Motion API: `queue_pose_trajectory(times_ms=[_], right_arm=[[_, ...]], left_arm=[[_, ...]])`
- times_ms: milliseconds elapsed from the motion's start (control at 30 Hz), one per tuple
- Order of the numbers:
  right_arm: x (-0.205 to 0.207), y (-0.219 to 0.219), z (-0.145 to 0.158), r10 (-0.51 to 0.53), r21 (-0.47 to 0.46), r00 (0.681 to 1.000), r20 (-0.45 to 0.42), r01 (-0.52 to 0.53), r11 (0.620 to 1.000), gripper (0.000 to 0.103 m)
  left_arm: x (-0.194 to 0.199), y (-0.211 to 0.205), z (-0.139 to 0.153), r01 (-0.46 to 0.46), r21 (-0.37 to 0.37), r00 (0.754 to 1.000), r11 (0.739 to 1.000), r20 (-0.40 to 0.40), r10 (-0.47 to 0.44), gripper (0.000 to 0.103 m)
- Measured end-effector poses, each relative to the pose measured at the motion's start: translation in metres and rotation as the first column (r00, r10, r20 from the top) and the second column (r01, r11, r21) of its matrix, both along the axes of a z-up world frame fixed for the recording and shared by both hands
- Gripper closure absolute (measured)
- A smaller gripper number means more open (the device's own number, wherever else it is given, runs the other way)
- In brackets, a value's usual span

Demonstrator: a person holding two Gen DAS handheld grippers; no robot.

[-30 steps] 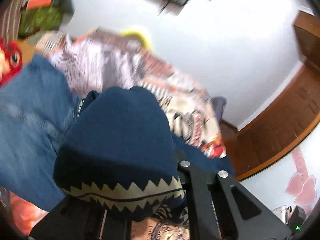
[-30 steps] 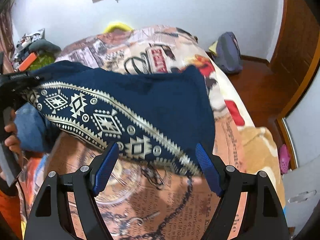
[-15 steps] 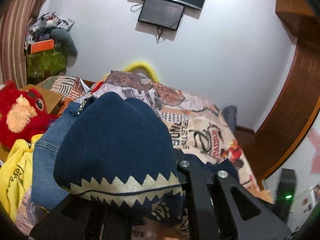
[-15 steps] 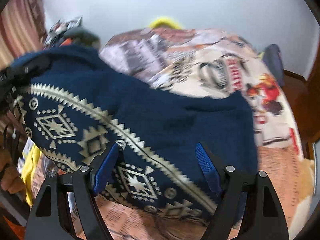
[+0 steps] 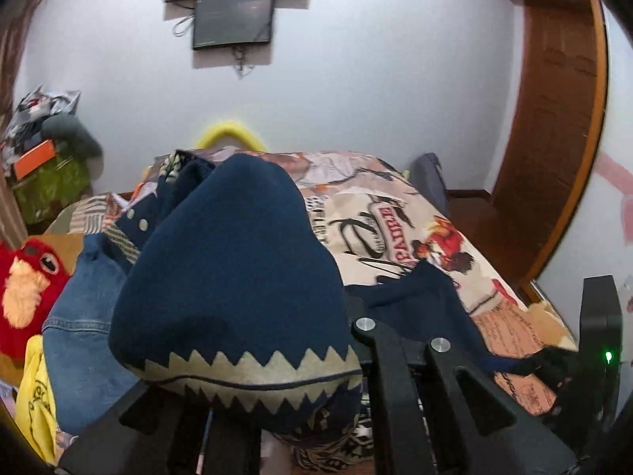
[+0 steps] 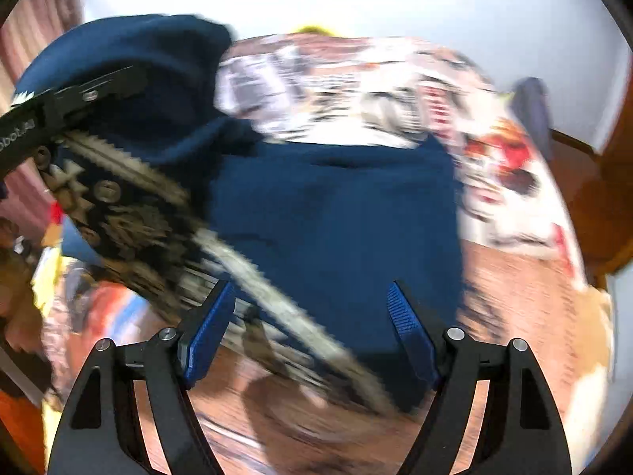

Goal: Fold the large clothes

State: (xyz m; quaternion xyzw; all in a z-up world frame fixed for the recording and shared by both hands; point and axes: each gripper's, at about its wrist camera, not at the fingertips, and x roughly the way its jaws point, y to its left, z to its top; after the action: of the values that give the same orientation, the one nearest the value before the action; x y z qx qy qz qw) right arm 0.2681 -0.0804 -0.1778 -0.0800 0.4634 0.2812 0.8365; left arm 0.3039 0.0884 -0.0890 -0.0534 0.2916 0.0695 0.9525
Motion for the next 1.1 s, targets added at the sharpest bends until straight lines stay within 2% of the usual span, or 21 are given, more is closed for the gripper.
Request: queue_pose_trajectory(times_ms=[100, 167, 267, 367, 567, 667, 767, 800, 933, 1000, 1033, 1067, 1100], right_arm=[[0.012, -0.036, -0.024, -0.115, -0.064, 0.992, -0.061, 0.111, 0.992, 0.026], [0.022, -0.051, -0.050, -0.180, -0.097, 0.973, -0.146, 0.167, 0.981, 0.027], [0.026, -0.059, -0.074, -0.195, -0.066, 0.955, -0.223, 0.184, 0.981, 0.027], [0.025, -0.065, -0.075, -0.191, -0.025, 0.954, -0.230, 0.190, 0.981, 0.027], [0.019, -0.095, -0.067, -0.213, 0.004, 0.947, -0.240, 0.220, 0.975, 0.027], [0.014, -0.107, -0.060, -0.225, 0.010, 0.947, -0.228, 0.233, 0.972, 0.027], [0.007, -0.113, -0.049, -0.244, -0.017, 0.952, -0.186, 0.245, 0.969, 0.027], [0.005, -0.113, -0.045, -0.250, -0.033, 0.955, -0.162, 0.248, 0.968, 0.027], [-0.005, -0.121, -0.021, -0.252, -0.017, 0.962, -0.110, 0.251, 0.968, 0.027], [-0.008, -0.123, -0.013, -0.260, 0.008, 0.960, -0.100, 0.262, 0.965, 0.027], [-0.010, -0.125, -0.007, -0.264, 0.023, 0.960, -0.092, 0.267, 0.963, 0.027], [-0.010, -0.125, -0.004, -0.265, 0.034, 0.961, -0.085, 0.269, 0.963, 0.027], [-0.012, -0.126, 0.002, -0.266, 0.046, 0.961, -0.074, 0.270, 0.962, 0.027]], left_arm=[[0.011, -0.024, 0.003, 0.063, 0.021, 0.998, 0.998, -0.011, -0.063, 0.095], [0.018, -0.045, 0.007, 0.127, 0.020, 0.992, 0.992, -0.016, -0.127, 0.095], [0.027, -0.080, 0.006, 0.253, 0.030, 0.967, 0.967, -0.039, -0.252, 0.095], [0.035, -0.107, -0.006, 0.358, 0.022, 0.929, 0.933, -0.110, -0.354, 0.095], [0.038, -0.105, -0.056, 0.425, -0.127, 0.857, 0.896, -0.261, -0.443, 0.094], [0.032, -0.098, -0.075, 0.415, -0.154, 0.845, 0.897, -0.301, -0.443, 0.094], [0.025, -0.094, -0.082, 0.415, -0.189, 0.843, 0.890, -0.288, -0.454, 0.092], [0.022, -0.094, -0.082, 0.418, -0.174, 0.846, 0.892, -0.284, -0.452, 0.092], [0.007, -0.106, -0.077, 0.436, -0.050, 0.848, 0.899, -0.311, -0.429, 0.076], [-0.004, -0.109, -0.071, 0.444, -0.008, 0.845, 0.896, -0.330, -0.421, 0.072], [-0.007, -0.108, -0.068, 0.450, -0.006, 0.841, 0.893, -0.332, -0.426, 0.065], [-0.012, -0.107, -0.063, 0.456, -0.016, 0.837, 0.890, -0.332, -0.435, 0.054], [-0.016, -0.104, -0.058, 0.456, -0.030, 0.836, 0.890, -0.330, -0.439, 0.048]])
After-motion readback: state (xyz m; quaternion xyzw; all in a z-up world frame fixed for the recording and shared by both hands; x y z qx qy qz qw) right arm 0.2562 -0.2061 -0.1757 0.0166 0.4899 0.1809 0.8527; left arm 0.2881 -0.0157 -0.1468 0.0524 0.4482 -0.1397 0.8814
